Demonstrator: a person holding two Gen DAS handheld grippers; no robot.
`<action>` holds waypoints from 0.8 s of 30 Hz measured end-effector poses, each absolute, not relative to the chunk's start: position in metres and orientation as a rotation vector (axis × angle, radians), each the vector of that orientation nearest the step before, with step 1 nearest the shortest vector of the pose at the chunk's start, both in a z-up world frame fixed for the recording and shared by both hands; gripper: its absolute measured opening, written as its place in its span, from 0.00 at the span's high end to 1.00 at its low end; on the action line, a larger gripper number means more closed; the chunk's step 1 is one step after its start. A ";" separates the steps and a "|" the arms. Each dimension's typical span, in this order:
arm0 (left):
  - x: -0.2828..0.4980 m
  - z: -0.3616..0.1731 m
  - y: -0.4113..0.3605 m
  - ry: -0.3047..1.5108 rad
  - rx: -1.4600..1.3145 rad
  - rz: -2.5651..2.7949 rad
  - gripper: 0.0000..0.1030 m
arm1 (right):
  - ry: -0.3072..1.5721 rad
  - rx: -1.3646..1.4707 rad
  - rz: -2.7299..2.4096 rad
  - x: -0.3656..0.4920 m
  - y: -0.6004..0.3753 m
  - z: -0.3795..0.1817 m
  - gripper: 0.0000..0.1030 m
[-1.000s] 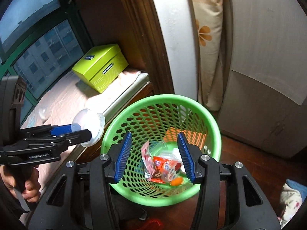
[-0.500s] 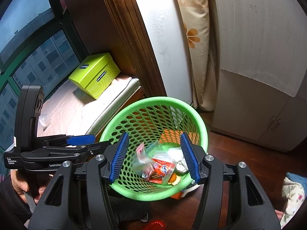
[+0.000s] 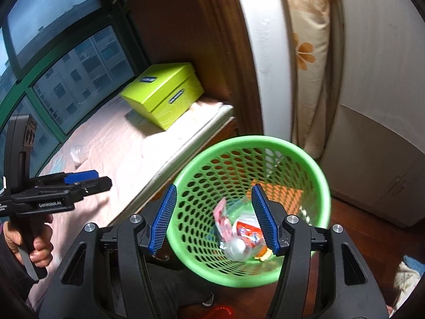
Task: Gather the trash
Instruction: 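Move both grippers back over the bed toward the clear cups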
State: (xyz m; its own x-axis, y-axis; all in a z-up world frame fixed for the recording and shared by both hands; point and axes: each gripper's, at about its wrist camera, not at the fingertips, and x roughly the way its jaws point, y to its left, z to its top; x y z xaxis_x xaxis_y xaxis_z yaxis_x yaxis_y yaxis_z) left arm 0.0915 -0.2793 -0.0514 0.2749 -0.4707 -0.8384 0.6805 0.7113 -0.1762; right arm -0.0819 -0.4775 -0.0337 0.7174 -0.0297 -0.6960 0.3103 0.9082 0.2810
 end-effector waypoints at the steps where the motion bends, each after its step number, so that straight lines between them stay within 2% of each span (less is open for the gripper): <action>1: 0.098 -0.050 -0.267 1.025 0.226 -0.756 0.39 | 0.755 0.390 -0.180 -0.076 -0.472 -0.033 0.43; 14: 0.187 -0.050 -0.128 1.013 0.077 -0.454 0.39 | 0.782 0.302 -0.027 0.002 -0.399 -0.026 0.35; 24: 0.253 -0.051 -0.087 0.998 0.045 -0.355 0.39 | 0.810 0.256 0.057 0.050 -0.357 -0.029 0.33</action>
